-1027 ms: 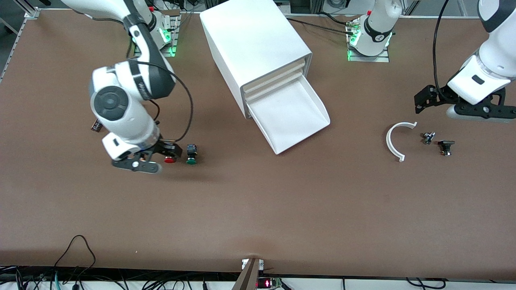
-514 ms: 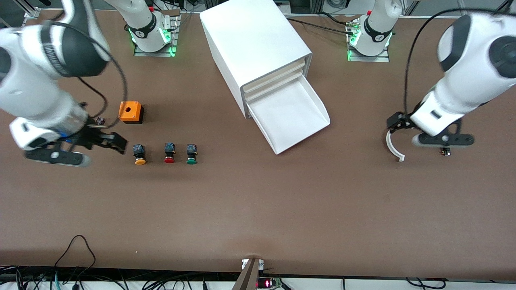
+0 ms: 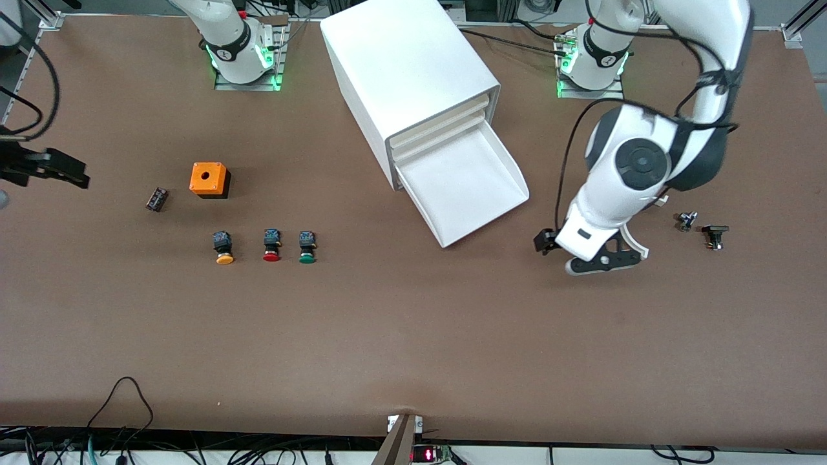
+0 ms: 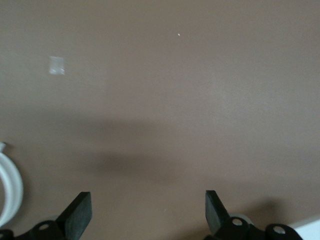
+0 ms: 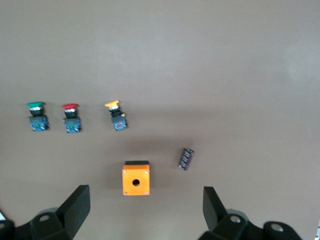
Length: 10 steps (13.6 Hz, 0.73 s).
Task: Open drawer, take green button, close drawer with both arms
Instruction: 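Withdraw the right gripper while the left gripper reaches the open drawer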
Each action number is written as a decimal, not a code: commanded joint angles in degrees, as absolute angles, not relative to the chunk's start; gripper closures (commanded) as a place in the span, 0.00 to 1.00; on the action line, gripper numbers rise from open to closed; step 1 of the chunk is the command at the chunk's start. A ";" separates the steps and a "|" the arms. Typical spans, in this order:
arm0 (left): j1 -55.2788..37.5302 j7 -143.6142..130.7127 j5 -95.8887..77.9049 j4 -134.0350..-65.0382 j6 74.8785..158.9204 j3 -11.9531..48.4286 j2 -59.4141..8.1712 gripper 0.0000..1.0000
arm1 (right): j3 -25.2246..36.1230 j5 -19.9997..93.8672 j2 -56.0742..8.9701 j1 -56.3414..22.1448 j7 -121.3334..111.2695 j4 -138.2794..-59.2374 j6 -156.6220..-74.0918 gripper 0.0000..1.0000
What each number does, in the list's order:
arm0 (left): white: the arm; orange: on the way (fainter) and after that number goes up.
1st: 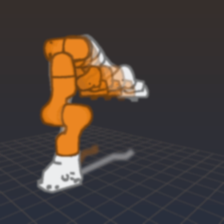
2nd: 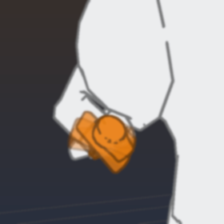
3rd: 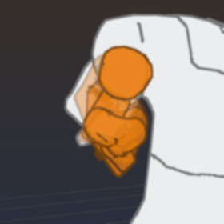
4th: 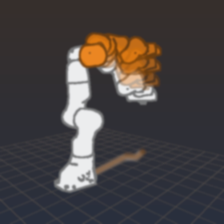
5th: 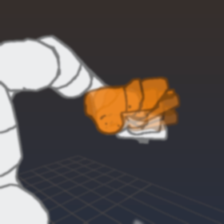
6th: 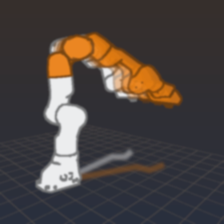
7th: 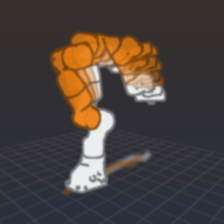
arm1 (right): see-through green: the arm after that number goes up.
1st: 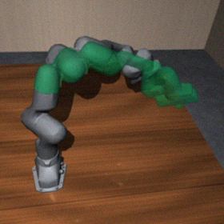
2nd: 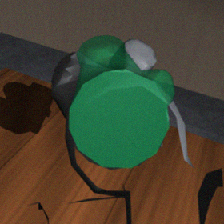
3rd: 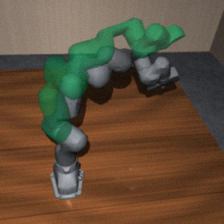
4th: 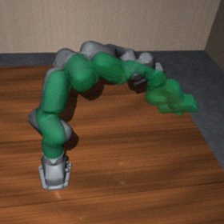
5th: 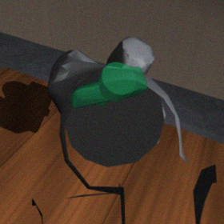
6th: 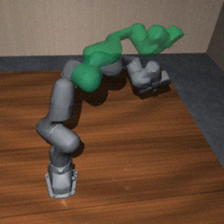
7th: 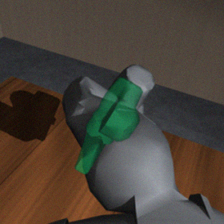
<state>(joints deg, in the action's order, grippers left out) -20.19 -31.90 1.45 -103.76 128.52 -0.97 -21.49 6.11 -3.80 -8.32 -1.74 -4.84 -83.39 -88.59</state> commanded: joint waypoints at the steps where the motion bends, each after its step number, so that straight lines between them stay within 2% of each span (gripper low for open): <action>1: -21.88 -38.91 0.62 -110.55 139.10 -1.41 -22.32 0.00 | 6.06 -2.99 -3.01 -1.93 -5.98 -90.58 -89.12 0.00; 3: -23.80 -42.61 -3.05 -111.35 141.24 -0.97 -24.43 0.00 | 6.15 -2.20 0.25 -1.93 -3.44 -94.73 -89.65 0.00; 5: -24.34 -43.68 -4.57 -112.32 141.76 0.43 -25.31 0.00 | 6.06 -2.20 0.79 -1.93 0.69 -95.45 -88.95 0.00; 10: -24.43 -54.47 -4.57 -118.38 149.67 5.79 -25.49 0.00 | 6.24 -2.64 2.63 -1.93 -0.26 -97.03 -89.73 0.00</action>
<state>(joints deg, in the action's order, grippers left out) -24.29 -50.56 -3.62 -116.08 147.30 4.23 -26.14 6.22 -2.98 0.32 -1.81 -0.29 -94.36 -88.62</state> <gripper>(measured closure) 0.000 0.000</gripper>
